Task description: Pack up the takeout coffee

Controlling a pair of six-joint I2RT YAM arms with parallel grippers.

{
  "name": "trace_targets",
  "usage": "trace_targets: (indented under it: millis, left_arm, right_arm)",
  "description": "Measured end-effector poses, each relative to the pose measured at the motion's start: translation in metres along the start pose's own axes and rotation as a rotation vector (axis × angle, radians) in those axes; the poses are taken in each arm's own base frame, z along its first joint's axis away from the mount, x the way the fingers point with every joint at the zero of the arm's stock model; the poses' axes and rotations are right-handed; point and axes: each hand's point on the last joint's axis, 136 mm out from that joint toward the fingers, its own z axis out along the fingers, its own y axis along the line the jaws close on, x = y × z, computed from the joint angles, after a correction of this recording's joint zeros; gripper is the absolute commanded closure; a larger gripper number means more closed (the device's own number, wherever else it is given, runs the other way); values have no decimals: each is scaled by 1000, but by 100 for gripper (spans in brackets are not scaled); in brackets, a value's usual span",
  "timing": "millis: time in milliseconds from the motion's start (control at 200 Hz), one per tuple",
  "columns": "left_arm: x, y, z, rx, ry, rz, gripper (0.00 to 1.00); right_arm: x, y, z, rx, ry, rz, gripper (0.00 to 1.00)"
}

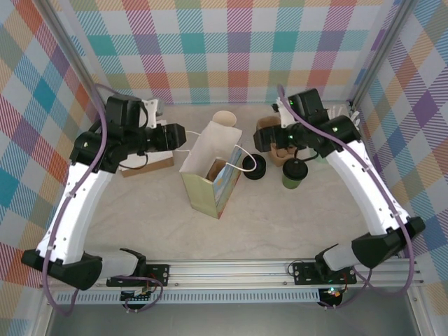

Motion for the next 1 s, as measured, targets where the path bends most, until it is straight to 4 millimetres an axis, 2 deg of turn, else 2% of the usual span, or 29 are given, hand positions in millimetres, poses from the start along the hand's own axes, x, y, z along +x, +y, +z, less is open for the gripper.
trace_targets:
  millis: [230, 385, 545, 660, 795, 1000]
  left_arm:
    - [-22, -5, 16, -6, 18, 98, 31]
    - [-35, -6, 29, -9, 33, 170, 26]
    - [-46, -6, 52, -10, 75, 248, 25]
    - [-48, -2, 73, -14, 116, 291, 24]
    - [-47, 1, 97, 0, 167, 323, 25]
    - [-35, 5, 129, 40, 254, 334, 28]
  right_arm:
    - [33, -44, -2, 72, -11, 153, 0]
    - [58, -59, 11, 101, 36, 200, 0]
    - [81, -70, 25, 131, 93, 240, 0]
    - [88, -73, 28, 139, 109, 248, 0]
    - [86, -75, 27, 144, 96, 248, 0]
    - [86, -77, 25, 153, 86, 247, 0]
